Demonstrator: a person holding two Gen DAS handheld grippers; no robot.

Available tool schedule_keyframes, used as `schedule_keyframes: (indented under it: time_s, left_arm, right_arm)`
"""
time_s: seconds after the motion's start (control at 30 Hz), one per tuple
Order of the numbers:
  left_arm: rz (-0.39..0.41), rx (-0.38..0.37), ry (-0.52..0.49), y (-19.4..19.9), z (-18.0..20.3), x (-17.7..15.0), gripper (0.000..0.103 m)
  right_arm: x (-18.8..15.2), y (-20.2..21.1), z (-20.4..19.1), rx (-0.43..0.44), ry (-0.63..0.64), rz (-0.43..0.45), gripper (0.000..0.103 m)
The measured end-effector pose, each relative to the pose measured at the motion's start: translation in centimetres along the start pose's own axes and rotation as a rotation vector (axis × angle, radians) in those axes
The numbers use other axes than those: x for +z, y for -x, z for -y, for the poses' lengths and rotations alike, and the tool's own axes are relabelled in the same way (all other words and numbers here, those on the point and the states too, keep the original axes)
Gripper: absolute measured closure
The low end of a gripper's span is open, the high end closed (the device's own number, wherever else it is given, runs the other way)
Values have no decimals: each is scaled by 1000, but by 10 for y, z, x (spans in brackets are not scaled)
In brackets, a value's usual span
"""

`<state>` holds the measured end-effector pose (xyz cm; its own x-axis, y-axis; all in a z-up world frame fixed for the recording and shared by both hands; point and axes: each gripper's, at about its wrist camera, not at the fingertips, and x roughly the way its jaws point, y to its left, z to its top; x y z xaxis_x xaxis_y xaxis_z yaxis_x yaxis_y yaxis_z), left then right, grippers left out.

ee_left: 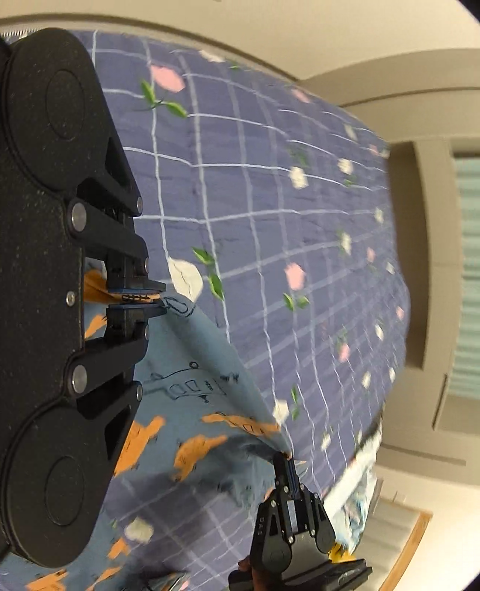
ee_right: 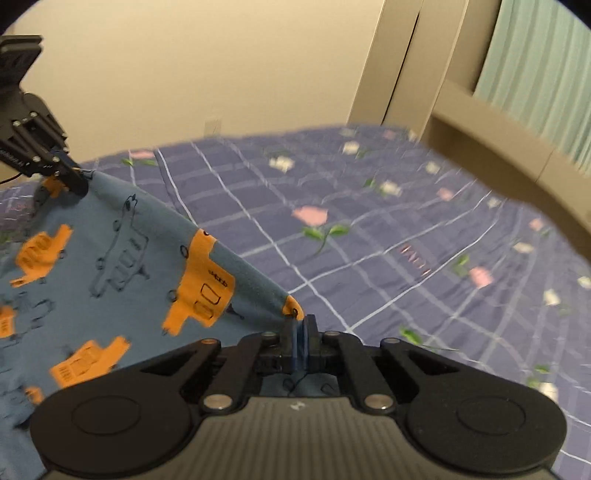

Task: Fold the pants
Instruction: 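Lift both cuffs and pull the pants straight between the two tools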

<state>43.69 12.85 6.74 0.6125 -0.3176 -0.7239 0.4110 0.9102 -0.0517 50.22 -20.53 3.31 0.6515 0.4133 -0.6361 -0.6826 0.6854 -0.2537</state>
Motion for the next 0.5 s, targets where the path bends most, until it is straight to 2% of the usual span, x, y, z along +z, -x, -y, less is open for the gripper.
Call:
schedule_keyframes:
  time_s: [0.23,0.5]
  left_arm:
    - [61,2,-121,54,48,-29,99]
    - [109,27,-220,86,86,-79,99]
  right_arm:
    - [-22,107,-48,-99,43,94,101]
    - [-57,150,-99,-149,24,106,101]
